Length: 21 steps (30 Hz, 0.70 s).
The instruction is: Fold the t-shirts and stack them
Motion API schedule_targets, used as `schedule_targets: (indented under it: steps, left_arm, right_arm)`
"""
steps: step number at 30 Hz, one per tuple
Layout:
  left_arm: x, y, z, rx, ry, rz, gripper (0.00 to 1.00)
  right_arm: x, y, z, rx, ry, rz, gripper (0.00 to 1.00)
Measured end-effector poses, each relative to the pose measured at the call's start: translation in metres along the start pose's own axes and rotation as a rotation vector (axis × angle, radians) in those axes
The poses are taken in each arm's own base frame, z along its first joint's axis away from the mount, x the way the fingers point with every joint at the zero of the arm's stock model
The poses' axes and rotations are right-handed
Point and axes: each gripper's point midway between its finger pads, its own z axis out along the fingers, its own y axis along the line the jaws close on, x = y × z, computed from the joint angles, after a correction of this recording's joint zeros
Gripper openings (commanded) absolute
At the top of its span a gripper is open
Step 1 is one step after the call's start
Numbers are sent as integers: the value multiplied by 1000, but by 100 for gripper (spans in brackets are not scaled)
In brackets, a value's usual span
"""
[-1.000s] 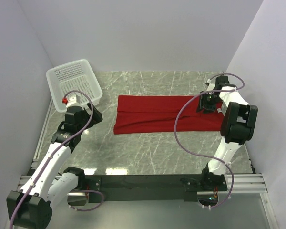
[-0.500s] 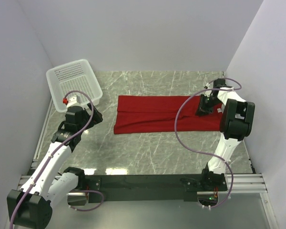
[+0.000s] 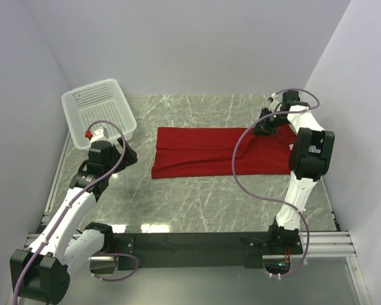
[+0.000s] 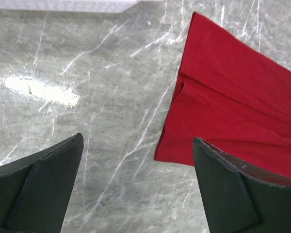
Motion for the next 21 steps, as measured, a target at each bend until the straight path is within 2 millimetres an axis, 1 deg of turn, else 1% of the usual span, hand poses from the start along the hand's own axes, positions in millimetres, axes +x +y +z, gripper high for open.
schedule_targets:
  steps: [2,3,6,8,11,14,16,17,20,21]
  left_arm:
    - [3,0,2,-3,13,1,99]
    - [4,1,3,-3,20,2,99]
    - [7,0,4,-2,32,1,99]
    - [7,0,4,1,33,1,99]
    - [8,-4,3,21,42,0,99]
    - [10,-11,3,59,54,1,96]
    - [13,-17,6,91,73,8,90]
    - [16,-19,10,98,93,14,85]
    - [29,-25,28,114,175,39,79]
    - [34,-26,34,118,204,46,79]
  right_arm:
    - [-13,11,10,-58,-7,7,47]
    - [-18,14,15,-83,-10,7,51]
    - [-23,22,25,-145,-1,15,53]
    - [-21,26,26,-171,6,24,53]
    - [-26,29,20,-200,-13,9,53]
    - [-28,29,4,-210,-32,-69,53]
    - [-27,34,-13,-216,-52,-172,52]
    - [-26,37,-23,-219,-69,-233,52]
    - [-14,53,-57,-217,-107,-382,52]
    - [-10,58,-65,-216,-114,-415,52]
